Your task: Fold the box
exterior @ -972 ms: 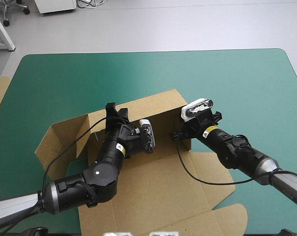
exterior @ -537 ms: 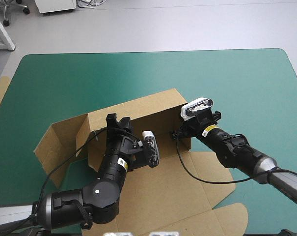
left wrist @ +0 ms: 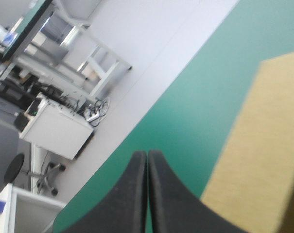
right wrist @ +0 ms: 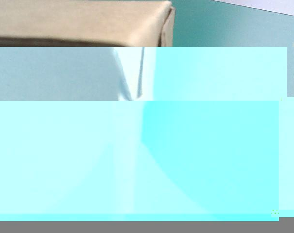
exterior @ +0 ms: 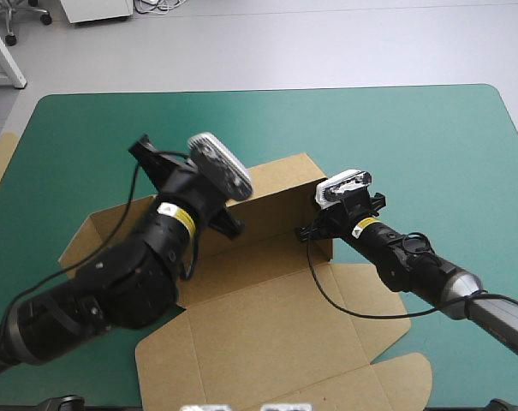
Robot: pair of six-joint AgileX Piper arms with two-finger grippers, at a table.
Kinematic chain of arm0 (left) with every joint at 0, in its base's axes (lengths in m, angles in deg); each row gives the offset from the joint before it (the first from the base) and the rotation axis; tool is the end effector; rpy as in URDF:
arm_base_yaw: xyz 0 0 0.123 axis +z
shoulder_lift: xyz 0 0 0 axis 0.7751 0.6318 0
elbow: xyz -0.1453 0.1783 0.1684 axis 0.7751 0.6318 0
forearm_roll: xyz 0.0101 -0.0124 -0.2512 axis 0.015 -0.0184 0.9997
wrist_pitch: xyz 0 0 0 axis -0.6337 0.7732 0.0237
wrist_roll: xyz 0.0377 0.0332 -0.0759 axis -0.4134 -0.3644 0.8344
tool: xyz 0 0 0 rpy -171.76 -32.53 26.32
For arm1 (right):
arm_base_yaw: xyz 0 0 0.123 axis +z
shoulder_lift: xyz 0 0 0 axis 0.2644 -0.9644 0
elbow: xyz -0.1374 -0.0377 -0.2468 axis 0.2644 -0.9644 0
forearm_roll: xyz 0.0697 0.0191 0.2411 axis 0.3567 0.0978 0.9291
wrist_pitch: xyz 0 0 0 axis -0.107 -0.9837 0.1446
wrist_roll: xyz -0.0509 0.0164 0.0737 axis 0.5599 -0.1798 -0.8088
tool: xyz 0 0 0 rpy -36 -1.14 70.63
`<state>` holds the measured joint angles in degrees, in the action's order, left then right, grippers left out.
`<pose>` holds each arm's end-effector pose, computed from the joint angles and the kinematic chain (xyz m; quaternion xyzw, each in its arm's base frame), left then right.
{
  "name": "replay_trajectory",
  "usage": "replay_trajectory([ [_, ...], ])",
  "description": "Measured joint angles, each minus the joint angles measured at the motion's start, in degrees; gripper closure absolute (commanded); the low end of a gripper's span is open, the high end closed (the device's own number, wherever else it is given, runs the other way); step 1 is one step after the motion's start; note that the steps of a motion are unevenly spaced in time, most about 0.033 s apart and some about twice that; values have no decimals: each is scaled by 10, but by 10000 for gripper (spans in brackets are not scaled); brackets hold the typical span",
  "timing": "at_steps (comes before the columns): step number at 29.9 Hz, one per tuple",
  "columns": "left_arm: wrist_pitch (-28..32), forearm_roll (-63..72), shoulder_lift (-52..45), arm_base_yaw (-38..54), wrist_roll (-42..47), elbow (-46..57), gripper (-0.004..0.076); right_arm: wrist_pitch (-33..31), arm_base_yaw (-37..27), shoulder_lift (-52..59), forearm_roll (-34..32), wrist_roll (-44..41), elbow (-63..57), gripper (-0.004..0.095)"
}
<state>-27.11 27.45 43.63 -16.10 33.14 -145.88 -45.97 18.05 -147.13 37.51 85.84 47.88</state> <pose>0.1598 -0.1957 0.4449 0.3781 0.7132 0.1535 0.5699 0.2496 0.1600 0.2635 -0.2110 0.8012 0.1554 0.5379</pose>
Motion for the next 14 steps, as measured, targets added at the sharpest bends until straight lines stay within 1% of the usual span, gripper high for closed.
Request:
replay_trajectory([
  [3, 35, 11, 0, 102, -9, -34, 730, 0, 0, 0, 0, 0, 0, 911],
  [6, 100, 43, 1, 240, -12, -79, 730, 0, 0, 0, 0, 0, 0, 911],
  [9, 147, 142, 9, 393, -38, -135, 730, -2, 0, 0, 0, 0, 0, 911],
  [11, 152, 231, 17, 480, -81, -164, 730, -2, 0, 0, 0, 1, 1, 911],
  [14, 135, 376, 30, 594, -182, -195, 730, -5, 0, 0, 0, 1, 1, 911],
])
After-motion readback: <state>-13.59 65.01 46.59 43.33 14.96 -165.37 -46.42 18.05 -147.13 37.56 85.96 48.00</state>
